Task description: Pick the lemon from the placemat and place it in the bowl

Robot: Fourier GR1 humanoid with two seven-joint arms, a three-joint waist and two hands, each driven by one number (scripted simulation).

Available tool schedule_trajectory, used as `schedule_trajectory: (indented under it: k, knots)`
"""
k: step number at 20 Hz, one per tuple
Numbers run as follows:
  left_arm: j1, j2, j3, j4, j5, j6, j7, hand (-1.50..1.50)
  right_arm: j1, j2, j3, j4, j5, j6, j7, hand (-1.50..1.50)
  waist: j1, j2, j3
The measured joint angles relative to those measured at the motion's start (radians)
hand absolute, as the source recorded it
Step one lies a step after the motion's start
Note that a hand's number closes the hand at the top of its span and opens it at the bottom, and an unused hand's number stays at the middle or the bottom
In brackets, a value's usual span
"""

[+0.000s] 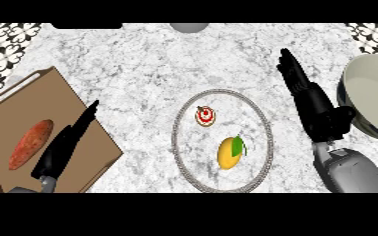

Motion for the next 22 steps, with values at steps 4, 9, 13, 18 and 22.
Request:
schedule_trajectory:
  k: [4,9,13,18,22]
  knots:
    - [-0.028,-0.047,0.036,-0.052,0.022,0.037,-0.007,0.00,0.042,0.092,0.080,0.033,0.119,-0.142,0.061,1.50,-0.002,0.002,-0.009]
    - [-0.067,-0.136,0.070,-0.089,0.063,0.097,-0.035,0.00,0.111,0.092,0.125,0.127,0.341,-0.365,0.152,-1.50,-0.037,-0.005,-0.025]
    - [-0.078,-0.176,0.093,-0.097,0.091,0.121,-0.047,0.00,0.179,0.229,0.135,0.104,0.486,-0.654,0.089,-1.50,-0.058,-0.009,-0.019]
    - [-0.096,-0.228,0.082,-0.094,0.088,0.146,-0.063,0.00,0.278,0.340,0.246,0.073,0.708,-0.895,0.024,-1.50,-0.049,-0.005,-0.017]
    - [-0.109,-0.240,0.085,-0.087,0.085,0.150,-0.071,0.00,0.366,0.370,0.277,0.059,0.878,-0.968,0.087,-1.50,-0.046,-0.001,-0.019]
